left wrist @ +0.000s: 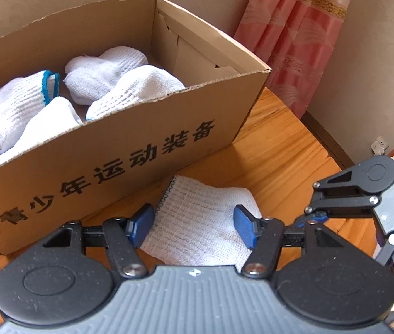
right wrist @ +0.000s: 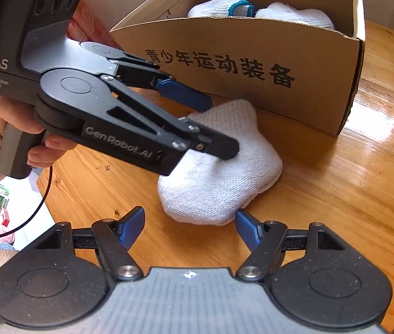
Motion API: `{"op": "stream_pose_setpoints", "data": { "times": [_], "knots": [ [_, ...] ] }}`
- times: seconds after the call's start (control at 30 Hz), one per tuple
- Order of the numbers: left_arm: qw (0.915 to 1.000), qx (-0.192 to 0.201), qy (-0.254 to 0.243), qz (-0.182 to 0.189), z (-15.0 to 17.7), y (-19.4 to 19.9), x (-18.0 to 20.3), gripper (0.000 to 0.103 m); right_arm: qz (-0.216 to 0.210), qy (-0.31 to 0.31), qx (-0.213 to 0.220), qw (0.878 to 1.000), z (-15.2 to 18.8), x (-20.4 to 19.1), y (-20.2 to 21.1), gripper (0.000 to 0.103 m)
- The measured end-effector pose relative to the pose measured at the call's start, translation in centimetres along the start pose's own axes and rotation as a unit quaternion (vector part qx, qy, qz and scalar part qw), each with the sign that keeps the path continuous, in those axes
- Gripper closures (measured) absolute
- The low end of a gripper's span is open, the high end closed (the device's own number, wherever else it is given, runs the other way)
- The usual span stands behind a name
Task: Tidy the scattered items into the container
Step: 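Close the left tool on the glove cuff while the right tool closes on it too, then lift the held glove with both tools and carry it over the box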
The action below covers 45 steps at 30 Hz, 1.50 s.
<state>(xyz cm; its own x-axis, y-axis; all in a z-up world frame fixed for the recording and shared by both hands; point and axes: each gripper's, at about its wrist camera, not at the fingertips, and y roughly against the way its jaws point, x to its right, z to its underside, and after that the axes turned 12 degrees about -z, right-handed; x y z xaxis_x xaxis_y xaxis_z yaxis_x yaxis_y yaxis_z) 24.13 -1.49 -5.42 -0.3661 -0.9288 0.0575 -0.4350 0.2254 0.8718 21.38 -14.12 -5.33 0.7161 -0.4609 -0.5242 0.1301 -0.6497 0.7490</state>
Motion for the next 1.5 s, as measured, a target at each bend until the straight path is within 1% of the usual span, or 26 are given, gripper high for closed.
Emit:
{"op": "stream_pose_setpoints", "data": {
  "times": [0.13, 0.2, 0.37, 0.53, 0.63, 0.73, 0.8, 0.87, 1.0, 1.17, 1.3, 1.43, 1.5],
  "knots": [
    [0.9995, -0.022, 0.004, 0.024, 1.7, 0.9, -0.4, 0.041, 0.033, 0.015, 0.001, 0.999, 0.2, -0.2, 0.0, 0.026],
    [0.9992, -0.025, 0.010, 0.030, 2.4, 1.3, -0.7, 0.041, 0.041, 0.018, -0.001, 0.999, 0.3, -0.2, -0.1, 0.026],
    [0.9984, -0.026, 0.030, 0.039, 2.9, 1.1, -1.2, 0.043, 0.044, 0.023, -0.004, 0.999, 0.6, -0.4, -0.5, 0.024],
    [0.9972, -0.028, 0.050, 0.048, 3.0, 0.5, -1.5, 0.053, 0.047, 0.018, -0.002, 0.999, 1.2, -0.4, -0.5, 0.024],
    [0.9962, -0.029, 0.062, 0.054, 3.1, 0.2, -1.7, 0.052, 0.038, 0.013, -0.002, 0.999, 1.7, -0.1, -0.1, 0.024],
    [0.9950, -0.030, 0.074, 0.059, 3.2, -0.2, -1.9, 0.053, 0.039, 0.007, 0.003, 0.999, 2.3, -0.2, 0.5, 0.024],
    [0.9946, -0.031, 0.081, 0.056, 3.5, -0.1, -1.8, 0.054, 0.039, 0.003, 0.011, 0.999, 2.4, -0.1, 0.7, 0.029],
    [0.9949, -0.033, 0.080, 0.051, 3.8, 0.2, -1.6, 0.055, 0.038, 0.002, 0.018, 0.999, 2.4, 0.0, 0.7, 0.031],
    [0.9960, -0.039, 0.068, 0.044, 4.1, 0.8, -1.4, 0.055, 0.040, -0.007, 0.031, 0.999, 2.5, 0.5, 1.0, 0.031],
    [0.9956, -0.025, 0.087, 0.023, 3.4, 0.8, -2.4, 0.056, 0.040, -0.030, 0.042, 0.998, 2.7, 1.1, 1.4, 0.030],
    [0.9942, -0.023, 0.102, 0.026, 2.9, -0.3, -2.9, 0.055, 0.034, -0.037, 0.052, 0.997, 2.7, 1.2, 1.0, 0.029],
    [0.9913, -0.026, 0.120, 0.048, 3.1, -0.7, -3.2, 0.055, 0.040, -0.031, 0.055, 0.997, 2.4, 0.8, 0.7, 0.030],
    [0.9903, -0.028, 0.124, 0.057, 3.3, -0.8, -3.2, 0.056, 0.046, -0.027, 0.055, 0.997, 2.3, 0.7, 0.6, 0.034]
  ]
}}
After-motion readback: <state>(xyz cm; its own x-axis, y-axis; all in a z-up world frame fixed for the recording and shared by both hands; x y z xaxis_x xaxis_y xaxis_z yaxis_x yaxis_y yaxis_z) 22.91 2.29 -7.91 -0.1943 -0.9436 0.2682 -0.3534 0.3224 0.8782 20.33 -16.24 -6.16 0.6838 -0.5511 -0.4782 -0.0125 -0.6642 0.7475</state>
